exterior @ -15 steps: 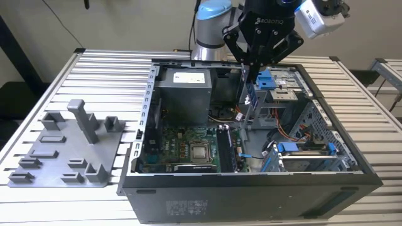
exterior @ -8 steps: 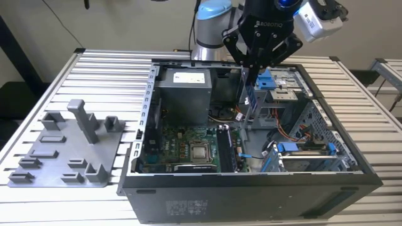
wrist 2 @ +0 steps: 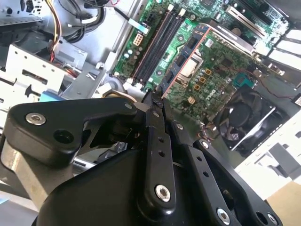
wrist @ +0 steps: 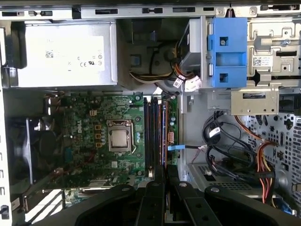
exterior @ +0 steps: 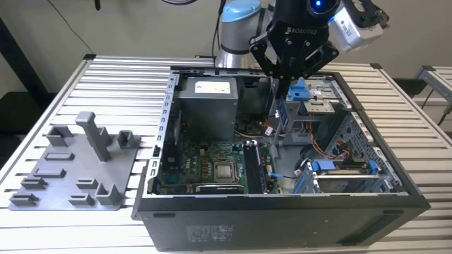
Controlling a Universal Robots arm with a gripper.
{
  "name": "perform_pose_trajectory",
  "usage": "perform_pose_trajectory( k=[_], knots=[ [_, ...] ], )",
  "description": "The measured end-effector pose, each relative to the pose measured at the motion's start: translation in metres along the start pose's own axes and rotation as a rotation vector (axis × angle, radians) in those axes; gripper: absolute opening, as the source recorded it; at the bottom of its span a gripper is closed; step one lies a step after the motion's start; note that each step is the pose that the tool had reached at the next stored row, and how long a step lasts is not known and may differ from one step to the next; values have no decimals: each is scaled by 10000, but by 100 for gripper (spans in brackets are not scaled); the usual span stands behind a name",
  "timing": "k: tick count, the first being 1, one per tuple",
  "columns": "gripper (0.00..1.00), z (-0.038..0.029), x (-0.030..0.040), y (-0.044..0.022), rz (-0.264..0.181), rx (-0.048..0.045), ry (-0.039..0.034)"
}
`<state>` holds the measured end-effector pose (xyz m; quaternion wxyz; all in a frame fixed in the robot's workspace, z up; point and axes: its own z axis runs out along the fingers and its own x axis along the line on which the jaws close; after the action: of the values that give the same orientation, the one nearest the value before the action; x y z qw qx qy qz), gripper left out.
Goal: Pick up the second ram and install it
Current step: 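Insert the second ram into the second slot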
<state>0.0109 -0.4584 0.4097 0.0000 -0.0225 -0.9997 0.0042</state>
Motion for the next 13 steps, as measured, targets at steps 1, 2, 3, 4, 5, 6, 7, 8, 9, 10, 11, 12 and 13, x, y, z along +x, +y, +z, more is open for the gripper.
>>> perform_pose_trajectory(
  k=[1, 2, 3, 4, 5, 6, 7, 8, 9, 10, 11, 12, 13],
  knots=[
    [14, 6, 0, 0, 1, 0, 0],
    [14, 11, 0, -1, 0, 2, 0],
    [14, 17, 0, -1, 1, 2, 0],
    [14, 23, 0, -1, 1, 2, 0],
    [14, 29, 0, -2, 1, 2, 0],
    [14, 36, 0, -2, 1, 3, 0],
    [14, 43, 0, -3, 1, 3, 0],
    [14, 50, 0, -3, 1, 3, 0],
    [14, 57, 0, -3, 1, 2, 0],
    [14, 63, 0, -4, 2, 2, 0],
    [14, 71, 0, -4, 2, 3, 0],
    [14, 78, 0, -4, 2, 2, -1],
    [14, 85, 0, -4, 1, 4, 0]
  ],
)
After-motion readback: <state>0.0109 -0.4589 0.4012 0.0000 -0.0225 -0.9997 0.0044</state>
